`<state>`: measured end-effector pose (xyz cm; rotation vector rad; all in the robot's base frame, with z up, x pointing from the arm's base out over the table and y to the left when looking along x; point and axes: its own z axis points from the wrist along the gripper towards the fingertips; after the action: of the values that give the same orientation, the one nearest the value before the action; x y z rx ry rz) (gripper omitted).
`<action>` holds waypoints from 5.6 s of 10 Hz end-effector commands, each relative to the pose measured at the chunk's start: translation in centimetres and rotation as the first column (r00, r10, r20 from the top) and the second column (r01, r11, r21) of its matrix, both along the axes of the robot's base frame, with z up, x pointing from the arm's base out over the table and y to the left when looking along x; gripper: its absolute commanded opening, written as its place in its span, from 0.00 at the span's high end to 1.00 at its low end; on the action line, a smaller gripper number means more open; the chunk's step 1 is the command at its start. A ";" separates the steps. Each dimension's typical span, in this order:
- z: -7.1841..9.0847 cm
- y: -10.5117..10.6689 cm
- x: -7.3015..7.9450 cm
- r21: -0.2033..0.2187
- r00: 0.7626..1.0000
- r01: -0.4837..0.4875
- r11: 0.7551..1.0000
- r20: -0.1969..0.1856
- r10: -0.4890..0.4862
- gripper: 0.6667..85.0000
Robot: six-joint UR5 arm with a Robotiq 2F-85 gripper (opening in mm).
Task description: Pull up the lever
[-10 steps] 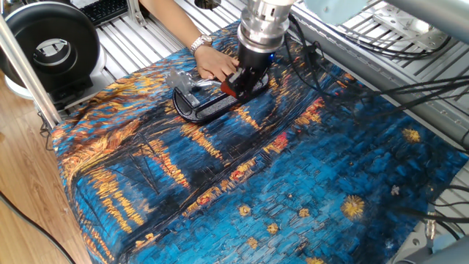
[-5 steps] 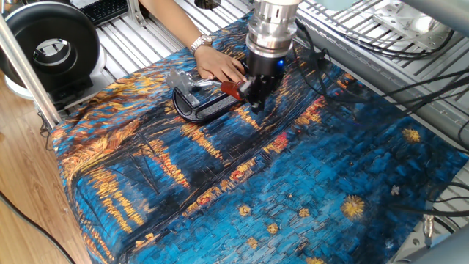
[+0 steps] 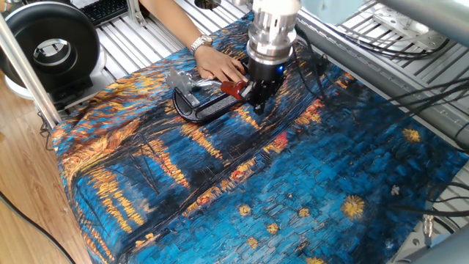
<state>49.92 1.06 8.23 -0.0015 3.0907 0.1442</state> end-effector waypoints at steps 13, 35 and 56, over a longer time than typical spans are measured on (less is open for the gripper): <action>1.7 -0.1 6.4 -0.030 0.974 0.015 0.999 0.225 -0.008 0.89; 8.6 1.3 12.6 0.015 0.895 -0.084 0.996 0.440 0.069 0.89; 10.2 0.8 16.6 -0.141 0.811 -0.178 0.974 0.539 0.226 0.89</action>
<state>64.97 1.96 17.50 -0.2742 2.5655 0.0321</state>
